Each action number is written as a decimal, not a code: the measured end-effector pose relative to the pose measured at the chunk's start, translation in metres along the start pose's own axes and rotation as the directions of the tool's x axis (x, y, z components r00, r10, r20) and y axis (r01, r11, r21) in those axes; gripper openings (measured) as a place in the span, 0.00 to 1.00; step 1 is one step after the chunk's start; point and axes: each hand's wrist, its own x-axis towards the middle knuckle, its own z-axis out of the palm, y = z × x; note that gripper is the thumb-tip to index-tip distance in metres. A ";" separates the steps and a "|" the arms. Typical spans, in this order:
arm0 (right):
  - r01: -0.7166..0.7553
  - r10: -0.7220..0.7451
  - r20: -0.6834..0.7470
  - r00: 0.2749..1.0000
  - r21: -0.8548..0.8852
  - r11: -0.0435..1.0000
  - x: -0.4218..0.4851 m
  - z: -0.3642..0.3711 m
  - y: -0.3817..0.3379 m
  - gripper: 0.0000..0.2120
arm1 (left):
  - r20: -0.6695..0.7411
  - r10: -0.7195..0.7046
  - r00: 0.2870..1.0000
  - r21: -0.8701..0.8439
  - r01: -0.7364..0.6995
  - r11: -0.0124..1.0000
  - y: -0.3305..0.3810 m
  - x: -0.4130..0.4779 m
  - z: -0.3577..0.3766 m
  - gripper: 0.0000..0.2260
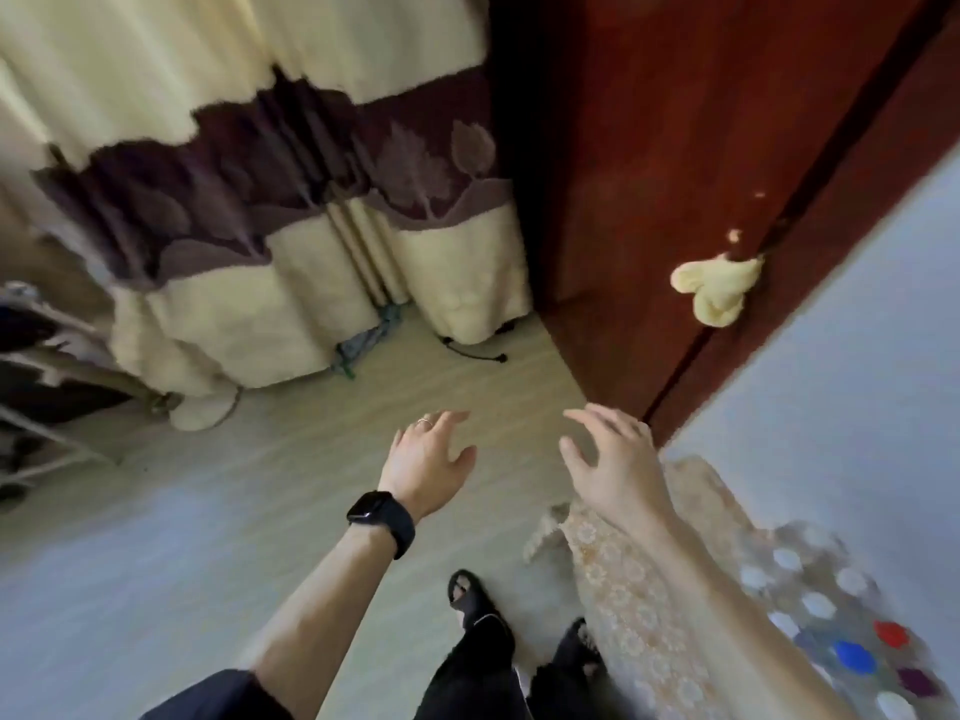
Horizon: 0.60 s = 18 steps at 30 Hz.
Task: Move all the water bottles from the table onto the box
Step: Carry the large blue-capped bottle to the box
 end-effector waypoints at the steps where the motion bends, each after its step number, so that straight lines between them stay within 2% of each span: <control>1: 0.119 -0.118 0.055 0.992 -0.010 0.993 0.012 0.016 -0.036 0.18 | -0.075 -0.094 0.993 -0.023 0.093 0.995 -0.035 -0.020 -0.020 0.23; 3: 0.330 -0.325 0.180 0.929 -0.002 0.944 0.026 0.049 -0.120 0.18 | -0.211 -0.287 0.934 -0.083 0.276 0.958 -0.104 -0.070 -0.058 0.22; 4: 0.444 -0.435 0.219 0.873 0.009 0.896 0.025 0.067 -0.165 0.19 | -0.272 -0.379 0.884 -0.119 0.360 0.925 -0.138 -0.101 -0.076 0.22; 7: 0.721 -0.705 0.297 0.644 0.070 0.689 -0.001 0.125 -0.301 0.18 | -0.387 -0.618 0.684 -0.249 0.567 0.785 -0.231 -0.202 -0.116 0.23; 9: 0.844 -0.821 0.347 0.454 0.127 0.520 -0.037 0.166 -0.388 0.18 | -0.431 -0.738 0.520 -0.353 0.655 0.668 -0.287 -0.273 -0.133 0.27; 11: 0.919 -0.894 0.364 0.261 0.190 0.345 -0.082 0.208 -0.468 0.18 | -0.463 -0.807 0.367 -0.431 0.703 0.566 -0.339 -0.341 -0.147 0.30; 14: 0.952 -0.923 0.386 0.000 0.282 0.117 -0.160 0.263 -0.574 0.20 | -0.479 -0.857 0.191 -0.481 0.759 0.438 -0.410 -0.433 -0.173 0.24; 16: 0.945 -0.912 0.390 -0.128 0.327 0.008 -0.206 0.295 -0.634 0.21 | -0.503 -0.861 0.078 -0.508 0.779 0.367 -0.448 -0.487 -0.192 0.23; 18: 0.928 -0.898 0.380 -0.221 0.365 -0.073 -0.245 0.318 -0.688 0.22 | -0.518 -0.855 -0.019 -0.544 0.779 0.312 -0.475 -0.533 -0.211 0.23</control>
